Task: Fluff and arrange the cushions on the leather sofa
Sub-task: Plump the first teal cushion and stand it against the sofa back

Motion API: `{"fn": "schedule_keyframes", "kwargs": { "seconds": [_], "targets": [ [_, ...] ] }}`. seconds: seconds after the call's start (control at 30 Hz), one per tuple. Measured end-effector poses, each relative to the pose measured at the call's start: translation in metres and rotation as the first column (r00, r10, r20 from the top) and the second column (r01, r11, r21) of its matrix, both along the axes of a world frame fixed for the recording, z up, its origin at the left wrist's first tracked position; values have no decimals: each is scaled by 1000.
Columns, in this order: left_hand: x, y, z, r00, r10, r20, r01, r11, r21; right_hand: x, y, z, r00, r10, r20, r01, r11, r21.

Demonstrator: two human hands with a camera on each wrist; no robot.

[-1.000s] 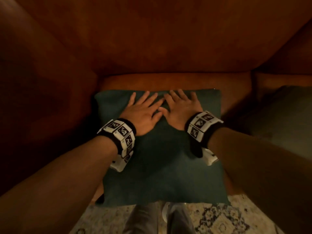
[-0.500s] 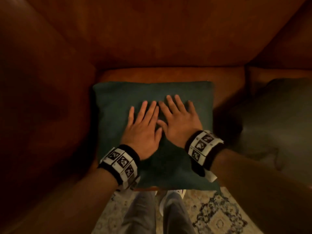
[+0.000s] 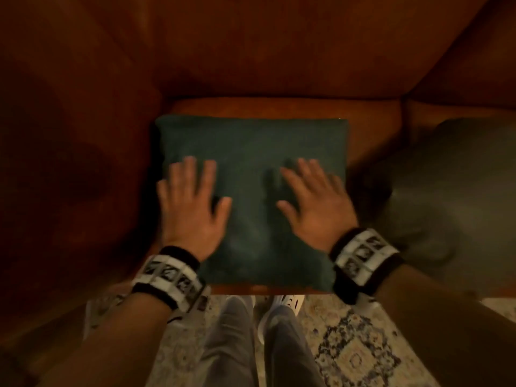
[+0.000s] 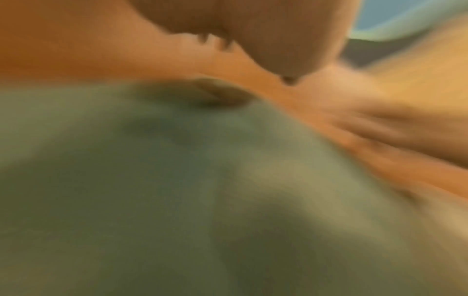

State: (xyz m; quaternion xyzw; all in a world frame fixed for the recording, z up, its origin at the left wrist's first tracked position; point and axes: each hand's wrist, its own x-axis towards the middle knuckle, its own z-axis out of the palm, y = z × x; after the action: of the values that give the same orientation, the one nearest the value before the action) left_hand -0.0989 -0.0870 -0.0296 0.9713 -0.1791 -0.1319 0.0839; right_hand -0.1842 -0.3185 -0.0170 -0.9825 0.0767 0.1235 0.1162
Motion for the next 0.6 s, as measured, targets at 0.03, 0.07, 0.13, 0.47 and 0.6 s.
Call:
{"fn": "schedule_keyframes", "kwargs": {
  "seconds": [0.03,0.07,0.13,0.47,0.6],
  "targets": [
    [-11,-20,-1,980,-195,32,195,981,-3,4,18,-8,995,93,-25,-93,995,-19],
    [-21,-32,-5,943,-331,21,331,944,7,6,30,-14,984,150,-98,-153,988,-26],
    [-27,-21,-19,887,-458,-58,462,881,98,-3,22,-30,965,225,-137,-234,970,-57],
    [-47,110,41,900,-52,-434,200,932,304,-80,-44,18,989,101,-104,-76,972,225],
    [-56,21,55,691,-235,-684,62,962,-267,-35,33,27,865,-44,-500,469,426,774]
  ]
}}
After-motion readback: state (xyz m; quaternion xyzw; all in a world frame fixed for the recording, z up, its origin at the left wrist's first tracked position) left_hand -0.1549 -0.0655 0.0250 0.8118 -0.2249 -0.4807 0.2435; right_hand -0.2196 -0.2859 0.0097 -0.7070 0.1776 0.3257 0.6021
